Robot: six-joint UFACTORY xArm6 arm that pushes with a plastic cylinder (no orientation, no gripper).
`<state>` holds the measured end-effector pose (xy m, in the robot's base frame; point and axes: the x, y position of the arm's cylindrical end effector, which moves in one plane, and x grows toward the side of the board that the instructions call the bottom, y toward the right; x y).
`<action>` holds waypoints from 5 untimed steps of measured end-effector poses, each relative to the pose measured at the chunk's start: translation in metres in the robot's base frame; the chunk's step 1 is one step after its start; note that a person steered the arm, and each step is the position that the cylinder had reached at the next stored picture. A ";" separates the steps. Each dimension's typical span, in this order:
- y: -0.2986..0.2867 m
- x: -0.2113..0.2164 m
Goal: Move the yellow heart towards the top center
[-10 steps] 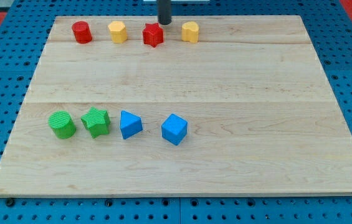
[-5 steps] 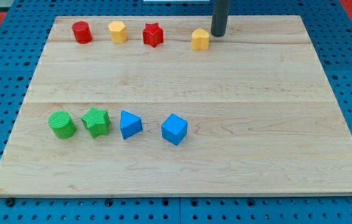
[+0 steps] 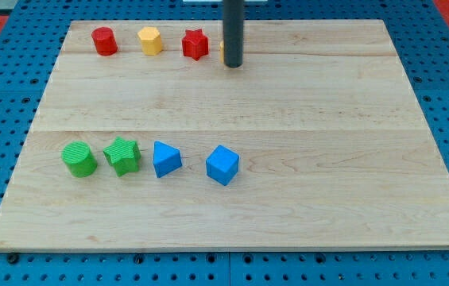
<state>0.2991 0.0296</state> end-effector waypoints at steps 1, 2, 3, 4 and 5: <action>0.009 0.001; 0.009 0.018; -0.018 0.010; -0.019 -0.024; -0.010 -0.007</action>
